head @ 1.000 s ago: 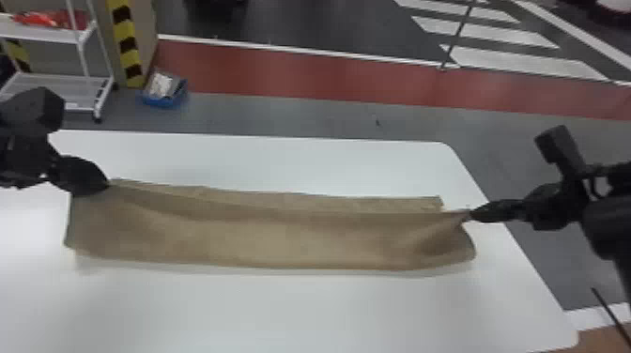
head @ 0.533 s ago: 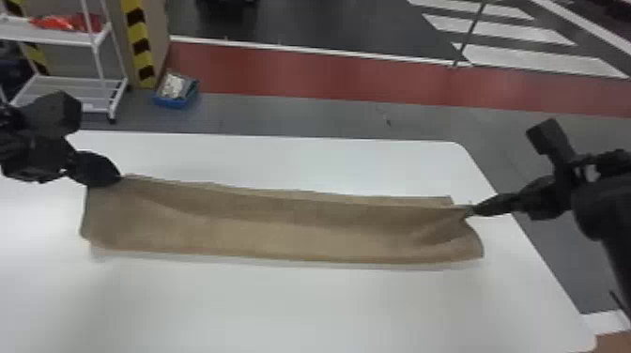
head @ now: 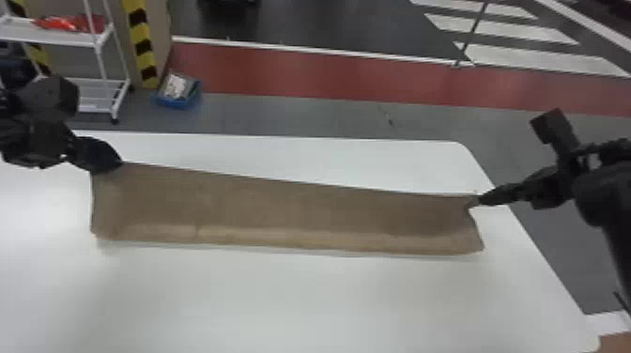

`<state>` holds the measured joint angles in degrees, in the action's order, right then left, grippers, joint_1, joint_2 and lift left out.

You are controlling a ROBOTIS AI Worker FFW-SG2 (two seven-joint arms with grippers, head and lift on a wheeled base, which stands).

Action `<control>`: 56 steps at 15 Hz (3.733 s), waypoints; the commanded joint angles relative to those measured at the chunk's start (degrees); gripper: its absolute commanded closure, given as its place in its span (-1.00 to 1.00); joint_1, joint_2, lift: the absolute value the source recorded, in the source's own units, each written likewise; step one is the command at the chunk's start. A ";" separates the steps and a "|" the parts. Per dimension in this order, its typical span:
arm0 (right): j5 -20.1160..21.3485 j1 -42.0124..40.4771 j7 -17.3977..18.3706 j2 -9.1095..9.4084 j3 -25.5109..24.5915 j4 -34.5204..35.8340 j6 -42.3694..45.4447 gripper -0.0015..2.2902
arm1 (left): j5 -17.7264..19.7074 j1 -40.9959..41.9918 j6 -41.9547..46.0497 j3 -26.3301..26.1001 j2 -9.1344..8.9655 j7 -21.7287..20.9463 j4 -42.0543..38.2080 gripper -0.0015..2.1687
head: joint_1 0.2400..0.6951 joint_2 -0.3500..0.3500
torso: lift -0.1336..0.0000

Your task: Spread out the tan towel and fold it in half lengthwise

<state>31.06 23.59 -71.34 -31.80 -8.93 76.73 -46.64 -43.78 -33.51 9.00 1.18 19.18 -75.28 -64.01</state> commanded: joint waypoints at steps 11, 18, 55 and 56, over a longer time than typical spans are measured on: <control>4.98 6.55 2.52 2.54 4.36 -9.58 4.84 0.24 | -1.84 -2.26 0.00 -2.76 -1.25 3.39 4.77 0.55 | 1.00 -0.58 | -0.80; 7.44 7.26 7.00 4.56 5.85 -11.07 3.79 -0.30 | -2.10 -2.26 0.00 -3.20 -1.43 5.67 6.35 0.55 | 1.00 -0.57 | -0.80; -14.45 -3.29 15.09 1.04 -8.04 4.84 -23.63 -0.92 | 21.81 11.89 -38.85 14.73 -4.33 11.56 -11.75 -0.96 | 1.00 -0.50 | -0.80; -14.45 -3.46 15.44 1.04 -8.04 4.84 -23.63 -0.92 | 21.72 11.89 -38.67 14.56 -4.33 11.56 -11.75 -0.96 | 1.00 -0.50 | -0.80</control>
<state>16.64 20.38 -56.12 -30.74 -16.96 81.56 -70.37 -21.93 -21.72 -29.61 15.90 14.89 -63.72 -75.71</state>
